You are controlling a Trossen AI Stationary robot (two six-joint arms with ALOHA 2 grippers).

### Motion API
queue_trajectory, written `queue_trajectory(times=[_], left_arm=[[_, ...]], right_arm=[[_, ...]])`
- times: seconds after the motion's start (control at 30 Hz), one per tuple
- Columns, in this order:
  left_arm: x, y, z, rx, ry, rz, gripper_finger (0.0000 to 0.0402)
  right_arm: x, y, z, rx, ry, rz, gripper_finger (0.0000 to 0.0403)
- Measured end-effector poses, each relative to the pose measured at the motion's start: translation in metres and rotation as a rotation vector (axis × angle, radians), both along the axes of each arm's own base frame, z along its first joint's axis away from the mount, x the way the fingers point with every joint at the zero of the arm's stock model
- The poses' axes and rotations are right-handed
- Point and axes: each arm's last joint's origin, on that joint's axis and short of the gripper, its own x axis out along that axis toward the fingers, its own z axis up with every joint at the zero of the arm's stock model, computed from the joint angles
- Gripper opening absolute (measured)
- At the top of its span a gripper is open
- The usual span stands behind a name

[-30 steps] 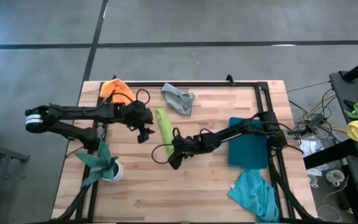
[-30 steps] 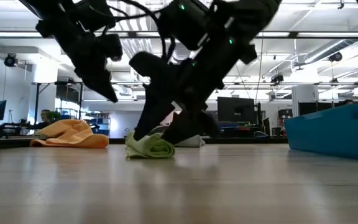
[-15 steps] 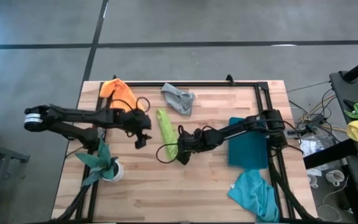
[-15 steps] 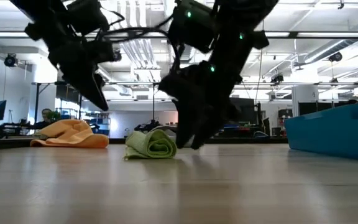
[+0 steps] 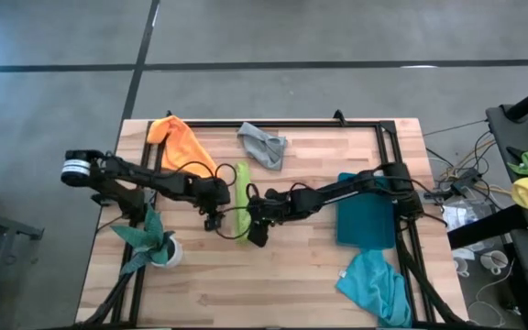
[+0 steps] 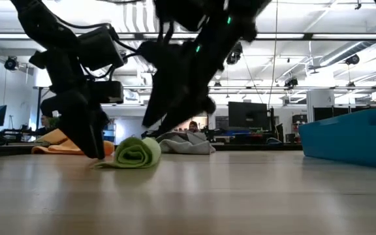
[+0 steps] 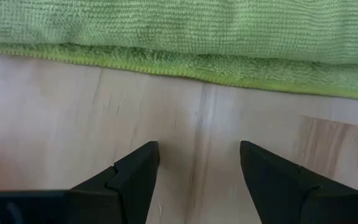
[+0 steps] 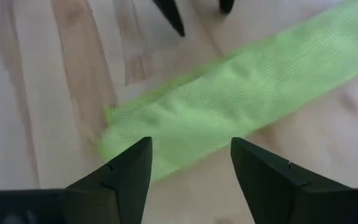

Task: Roll microfiber towels into tight, uniform cylinder then place into a basket
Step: Roll the green towel

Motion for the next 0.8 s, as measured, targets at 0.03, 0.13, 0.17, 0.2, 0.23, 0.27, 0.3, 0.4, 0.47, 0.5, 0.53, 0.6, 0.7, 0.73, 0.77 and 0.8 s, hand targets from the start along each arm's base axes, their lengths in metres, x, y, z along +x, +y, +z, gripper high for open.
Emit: queue_trajectory(times=[0.03,0.13,0.17,0.2,0.23,0.27,0.3,0.4,0.47,0.5,0.53,0.6,0.7,0.73,0.77,0.8], left_arm=[[0.000,0.000,-0.001,0.004,0.002,0.001,0.0215],[0.002,0.000,-0.003,0.011,-0.007,0.007,0.0215],[0.002,0.000,-0.002,0.010,-0.015,0.009,0.0215],[0.003,0.000,-0.002,0.011,-0.021,0.010,0.0215],[0.003,0.001,-0.001,0.011,-0.029,0.011,0.0215],[0.003,0.001,0.001,0.012,-0.038,0.011,0.0215],[0.003,0.001,0.003,0.016,-0.048,0.013,0.0215],[0.002,0.001,0.015,0.023,-0.099,0.015,0.0215],[0.000,0.001,0.017,0.041,-0.109,0.004,0.0215],[-0.001,0.001,0.017,0.061,-0.109,-0.002,0.0215],[-0.001,0.002,0.015,0.080,-0.105,-0.009,0.0215],[0.001,0.002,0.009,0.101,-0.092,-0.009,0.0215],[0.004,0.001,0.000,0.105,-0.091,-0.004,0.0215],[0.007,0.001,-0.001,0.109,-0.112,-0.006,0.0215],[0.010,0.000,0.000,0.110,-0.127,-0.007,0.0215],[0.012,0.000,0.000,0.110,-0.131,-0.009,0.0215]], right_arm=[[-0.002,-0.003,0.005,-0.022,0.010,0.002,0.0214],[-0.012,-0.012,0.003,-0.066,0.104,0.007,0.0214],[-0.014,-0.015,-0.001,-0.070,0.123,0.002,0.0214],[-0.016,-0.017,-0.006,-0.072,0.142,-0.002,0.0214],[-0.016,-0.018,-0.011,-0.074,0.147,-0.006,0.0214],[-0.014,-0.019,-0.013,-0.075,0.127,-0.006,0.0214],[-0.012,-0.018,-0.016,-0.081,0.106,0.007,0.0214],[-0.003,-0.011,-0.028,-0.140,0.063,0.112,0.0214],[0.002,-0.005,-0.039,-0.189,0.069,0.192,0.0214],[0.006,-0.002,-0.043,-0.205,0.068,0.220,0.0214],[0.010,-0.001,-0.046,-0.217,0.066,0.239,0.0214],[0.020,0.000,-0.046,-0.224,0.046,0.250,0.0214],[0.035,0.001,-0.032,-0.233,-0.013,0.253,0.0214],[0.038,0.001,-0.026,-0.238,-0.031,0.255,0.0214],[0.041,0.000,-0.021,-0.241,-0.045,0.255,0.0214],[0.042,0.000,-0.018,-0.241,-0.045,0.253,0.0214]])
